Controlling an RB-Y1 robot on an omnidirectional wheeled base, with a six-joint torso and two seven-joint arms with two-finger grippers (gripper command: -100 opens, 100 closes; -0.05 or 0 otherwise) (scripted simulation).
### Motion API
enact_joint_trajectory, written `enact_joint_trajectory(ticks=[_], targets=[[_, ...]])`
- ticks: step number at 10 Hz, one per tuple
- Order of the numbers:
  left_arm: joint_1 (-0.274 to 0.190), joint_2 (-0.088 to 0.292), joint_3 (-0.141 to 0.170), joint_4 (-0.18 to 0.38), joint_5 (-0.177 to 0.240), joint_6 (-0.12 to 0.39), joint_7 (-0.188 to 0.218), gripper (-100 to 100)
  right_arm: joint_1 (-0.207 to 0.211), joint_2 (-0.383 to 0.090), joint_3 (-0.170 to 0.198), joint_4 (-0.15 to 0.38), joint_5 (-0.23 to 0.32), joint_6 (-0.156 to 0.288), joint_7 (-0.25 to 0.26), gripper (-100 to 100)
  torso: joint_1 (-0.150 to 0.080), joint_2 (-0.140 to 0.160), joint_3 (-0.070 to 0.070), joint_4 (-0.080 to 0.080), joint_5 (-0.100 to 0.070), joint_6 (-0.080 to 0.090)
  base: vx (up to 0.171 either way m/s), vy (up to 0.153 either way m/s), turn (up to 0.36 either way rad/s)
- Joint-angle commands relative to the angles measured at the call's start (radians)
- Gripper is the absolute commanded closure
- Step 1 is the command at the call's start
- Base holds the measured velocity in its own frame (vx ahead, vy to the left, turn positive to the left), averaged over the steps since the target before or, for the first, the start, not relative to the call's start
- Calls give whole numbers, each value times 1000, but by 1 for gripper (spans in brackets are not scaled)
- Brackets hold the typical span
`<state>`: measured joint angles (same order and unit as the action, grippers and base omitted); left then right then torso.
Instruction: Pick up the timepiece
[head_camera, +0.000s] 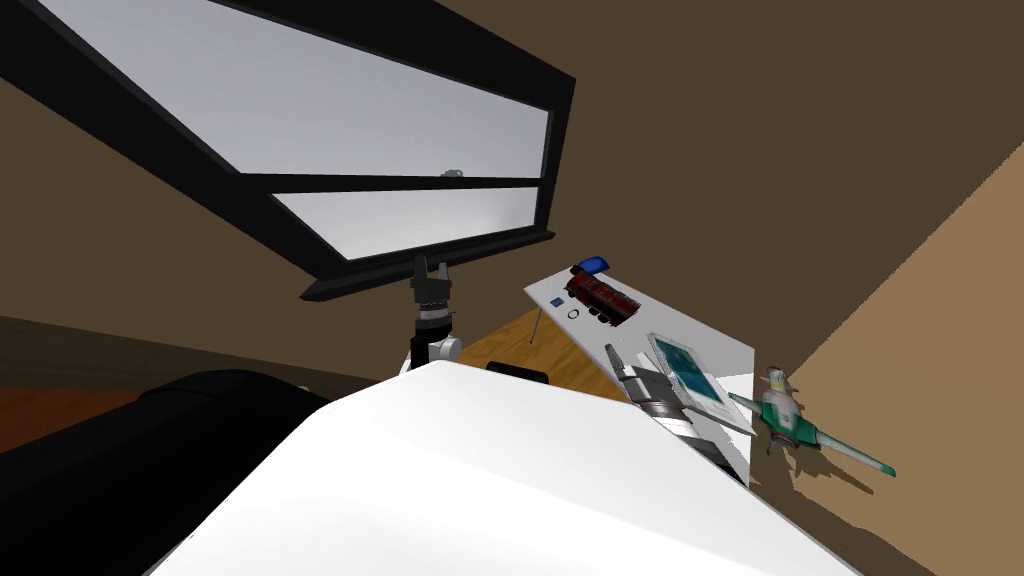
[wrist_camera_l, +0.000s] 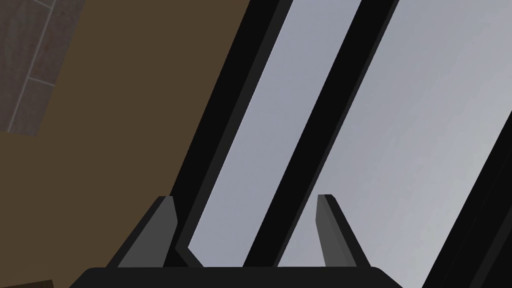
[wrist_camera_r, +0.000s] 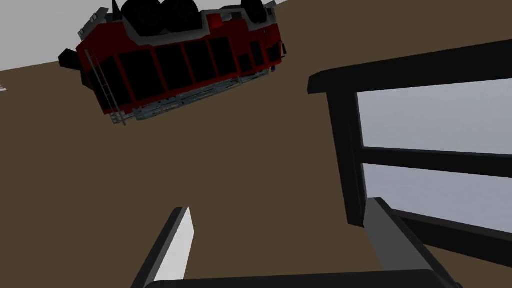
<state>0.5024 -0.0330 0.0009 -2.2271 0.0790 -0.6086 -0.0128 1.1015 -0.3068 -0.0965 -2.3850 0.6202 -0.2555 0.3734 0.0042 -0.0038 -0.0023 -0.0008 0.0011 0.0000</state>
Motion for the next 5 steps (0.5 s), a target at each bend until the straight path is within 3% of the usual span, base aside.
enact_joint_trajectory(ticks=[1,5], targets=[[0,0,0,0,0,0,0,0,50,-29,-14,-3,50,22,30,-100,0,0,0,0,0,0,90,51,167],[0,0,0,0,0,0,0,0,155,-80,-36,-3,161,58,83,-100,0,0,0,0,0,0,78,62,132]])
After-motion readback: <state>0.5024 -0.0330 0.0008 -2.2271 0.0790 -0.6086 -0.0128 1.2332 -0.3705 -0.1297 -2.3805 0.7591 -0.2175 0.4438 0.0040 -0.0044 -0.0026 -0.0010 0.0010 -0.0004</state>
